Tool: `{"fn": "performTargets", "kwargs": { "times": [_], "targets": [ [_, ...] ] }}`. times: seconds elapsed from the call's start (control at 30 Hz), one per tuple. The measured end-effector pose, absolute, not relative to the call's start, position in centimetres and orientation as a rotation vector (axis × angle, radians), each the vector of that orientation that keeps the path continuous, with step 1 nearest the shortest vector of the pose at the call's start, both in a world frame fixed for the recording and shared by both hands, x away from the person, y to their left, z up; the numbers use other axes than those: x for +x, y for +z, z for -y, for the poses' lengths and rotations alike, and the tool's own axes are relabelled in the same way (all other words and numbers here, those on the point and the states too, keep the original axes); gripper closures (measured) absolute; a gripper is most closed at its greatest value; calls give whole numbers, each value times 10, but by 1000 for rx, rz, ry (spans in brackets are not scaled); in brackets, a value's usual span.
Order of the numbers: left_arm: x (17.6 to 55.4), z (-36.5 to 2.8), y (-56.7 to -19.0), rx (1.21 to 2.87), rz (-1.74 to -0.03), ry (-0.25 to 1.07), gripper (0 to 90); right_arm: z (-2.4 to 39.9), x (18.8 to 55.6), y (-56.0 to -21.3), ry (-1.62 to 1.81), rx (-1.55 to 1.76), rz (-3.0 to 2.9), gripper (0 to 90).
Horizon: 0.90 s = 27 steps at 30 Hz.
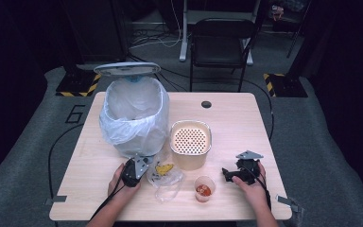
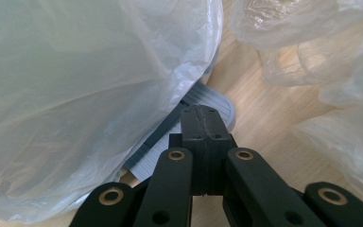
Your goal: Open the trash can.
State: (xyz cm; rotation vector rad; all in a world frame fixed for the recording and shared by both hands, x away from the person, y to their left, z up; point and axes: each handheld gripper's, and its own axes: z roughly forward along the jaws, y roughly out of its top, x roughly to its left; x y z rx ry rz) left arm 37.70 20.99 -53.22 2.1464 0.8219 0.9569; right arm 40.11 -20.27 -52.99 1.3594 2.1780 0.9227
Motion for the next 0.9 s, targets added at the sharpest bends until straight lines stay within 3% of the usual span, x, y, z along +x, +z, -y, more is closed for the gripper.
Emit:
{"fn": "performTargets", "kwargs": {
  "times": [0.13,0.23,0.37,0.77,0.9],
  "targets": [
    [377,-209,-533,2146,-821,974,900,203,401,-530,923,1365,-2178,11],
    [376,-209,-533,2151,-819,971,900,204,399,-528,968,1330,-2168,169],
    [376,-209,-533,2156,-814,977,900,203,398,-526,963,1327,-2183,198],
    [376,-208,-533,2156,-816,974,900,193,392,-500,977,1227,-2195,210],
    [375,-208,-533,2151,-813,994,900,192,390,-491,1010,1230,-2182,150]
  ]
}}
